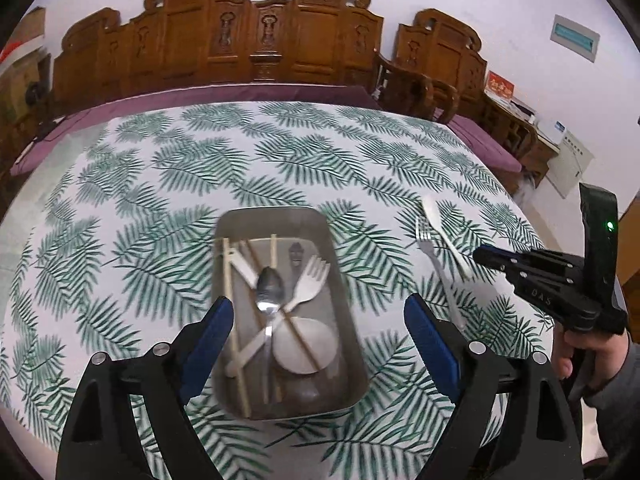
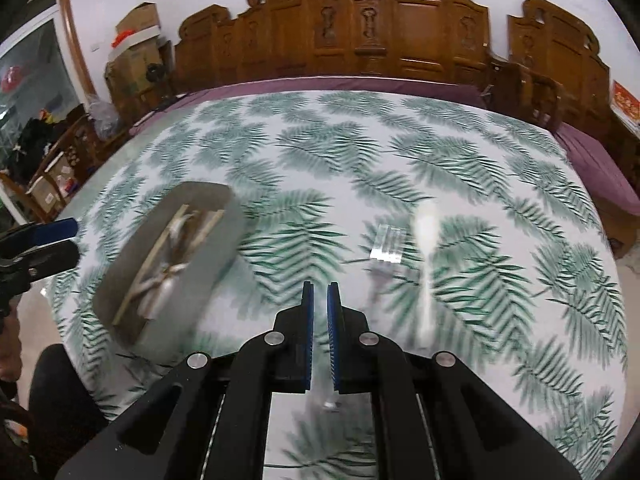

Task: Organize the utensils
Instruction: 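Move both open tools toward the metal fork and white plastic spoon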

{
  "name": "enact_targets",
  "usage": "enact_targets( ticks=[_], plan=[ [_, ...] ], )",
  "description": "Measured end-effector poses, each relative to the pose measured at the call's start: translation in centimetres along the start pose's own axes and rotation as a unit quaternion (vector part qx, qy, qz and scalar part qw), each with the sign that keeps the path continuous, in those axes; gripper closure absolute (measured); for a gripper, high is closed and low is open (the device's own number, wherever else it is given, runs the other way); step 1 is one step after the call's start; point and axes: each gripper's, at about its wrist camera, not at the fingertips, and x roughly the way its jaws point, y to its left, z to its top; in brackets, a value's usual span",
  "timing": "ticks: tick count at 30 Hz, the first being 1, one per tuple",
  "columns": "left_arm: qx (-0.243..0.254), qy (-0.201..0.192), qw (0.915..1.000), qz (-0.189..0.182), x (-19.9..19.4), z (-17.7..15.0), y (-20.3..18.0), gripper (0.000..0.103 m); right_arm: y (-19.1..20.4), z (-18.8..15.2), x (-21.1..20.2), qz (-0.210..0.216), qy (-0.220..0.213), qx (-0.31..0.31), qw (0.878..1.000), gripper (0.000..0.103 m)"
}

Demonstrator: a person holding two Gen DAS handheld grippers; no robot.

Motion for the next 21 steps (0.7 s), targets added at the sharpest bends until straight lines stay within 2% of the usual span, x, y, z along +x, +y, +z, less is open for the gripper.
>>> enact_targets(
  ticks=[4, 13, 21],
  plan=[
    [0.009, 0.007, 0.9999, -0.007, 1.4, 0.6, -1.7, 0.020, -2.7, 0.0, 0.8, -0.017, 0.005, 0.004, 1.000, 0.086],
    [0.022, 0.022, 0.9994, -0.016, 4.4, 1.7, -4.3, 0.020, -6.2, 0.9, 5.1, -0.030, 0.037, -0.002, 0.999, 0.085],
    [0.037, 0.036, 0.9985, -0.020, 6.8, 2.5, -6.0, 0.020, -7.0, 1.9, 9.1, -0.029, 0.070, -0.011, 0.997, 0.084]
  ],
)
